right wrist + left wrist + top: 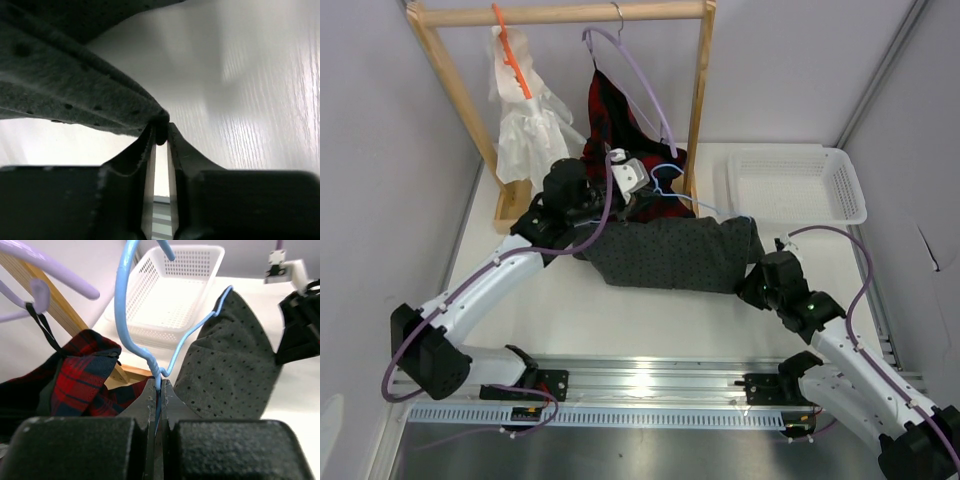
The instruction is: Place the skirt on the hanger
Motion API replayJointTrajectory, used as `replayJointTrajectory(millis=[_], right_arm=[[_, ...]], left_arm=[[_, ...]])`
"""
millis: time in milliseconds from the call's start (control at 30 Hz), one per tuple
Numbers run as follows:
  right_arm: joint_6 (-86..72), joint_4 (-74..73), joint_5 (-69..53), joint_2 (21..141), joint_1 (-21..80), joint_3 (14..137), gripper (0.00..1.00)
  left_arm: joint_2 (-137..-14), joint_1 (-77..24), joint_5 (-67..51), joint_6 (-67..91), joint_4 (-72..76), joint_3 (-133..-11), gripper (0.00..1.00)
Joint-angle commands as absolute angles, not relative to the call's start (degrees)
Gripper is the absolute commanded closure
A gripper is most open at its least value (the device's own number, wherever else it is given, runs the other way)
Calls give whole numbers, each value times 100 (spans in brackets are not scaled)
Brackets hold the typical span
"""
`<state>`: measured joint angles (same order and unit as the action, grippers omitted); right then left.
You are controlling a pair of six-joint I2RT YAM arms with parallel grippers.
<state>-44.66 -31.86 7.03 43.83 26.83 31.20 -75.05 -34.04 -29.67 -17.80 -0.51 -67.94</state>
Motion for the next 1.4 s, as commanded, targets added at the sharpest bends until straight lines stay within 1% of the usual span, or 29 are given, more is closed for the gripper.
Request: replayJointTrajectory(millis=[0, 67, 100, 167, 200, 433, 567, 700, 833, 933, 1000, 1133, 1233, 1367], right_arm=[[-4412, -2981, 624, 4430, 2716, 3032, 70], [-4334, -2927, 677, 4395, 2707, 3093, 58], [-4316, -2935, 712, 4377, 2707, 3163, 49], [-4202, -2979, 825, 4333, 2689, 3356, 41], [-4175, -3040, 870, 4324, 2689, 3566, 33], [-4034, -3515, 1493, 4062, 2654, 4454, 33], [-3911, -3586, 1494, 4051, 2541, 5035, 34], [-3675, -3568, 1441, 4245, 2461, 5650, 34], [-3560, -3507, 1319, 4473, 2329, 6187, 34], [-3507, -3419, 1143, 4658, 2241, 6494, 34], [-3489, -3366, 1038, 4876, 2224, 6714, 34], [-3489, -3226, 958, 5159, 2215, 6952, 35], [-3472, -3191, 975, 5264, 2215, 7031, 35], [-3445, -3182, 949, 5387, 2145, 7040, 35]], left_arm=[[-6962, -3480, -2611, -1679, 116, -7031, 100], [-6900, -3524, -2593, -1687, 44, -7110, 100], [-6873, -3533, -2584, -1687, -217, -7136, 100], [-6821, -3559, -2645, -1644, -325, -7180, 100], [-6829, -3568, -2663, -1626, -430, -7242, 100], [-6680, -3621, -3041, -1608, -1247, -7698, 100], [-6654, -3630, -3014, -1407, -1950, -8033, 100], [-6364, -3630, -2918, -898, -2127, -7998, 100], [-5968, -3630, -2646, -616, -2478, -7971, 100], [-5757, -3630, -2348, -423, -3109, -8112, 100], [-5539, -3630, -2163, -264, -3251, -8165, 100], [-5248, -3630, -1653, -62, -3620, -8331, 100], [-5133, -3630, -1381, -53, -4251, -8665, 100], [-4870, -3630, -1090, 183, -4500, -8754, 100]])
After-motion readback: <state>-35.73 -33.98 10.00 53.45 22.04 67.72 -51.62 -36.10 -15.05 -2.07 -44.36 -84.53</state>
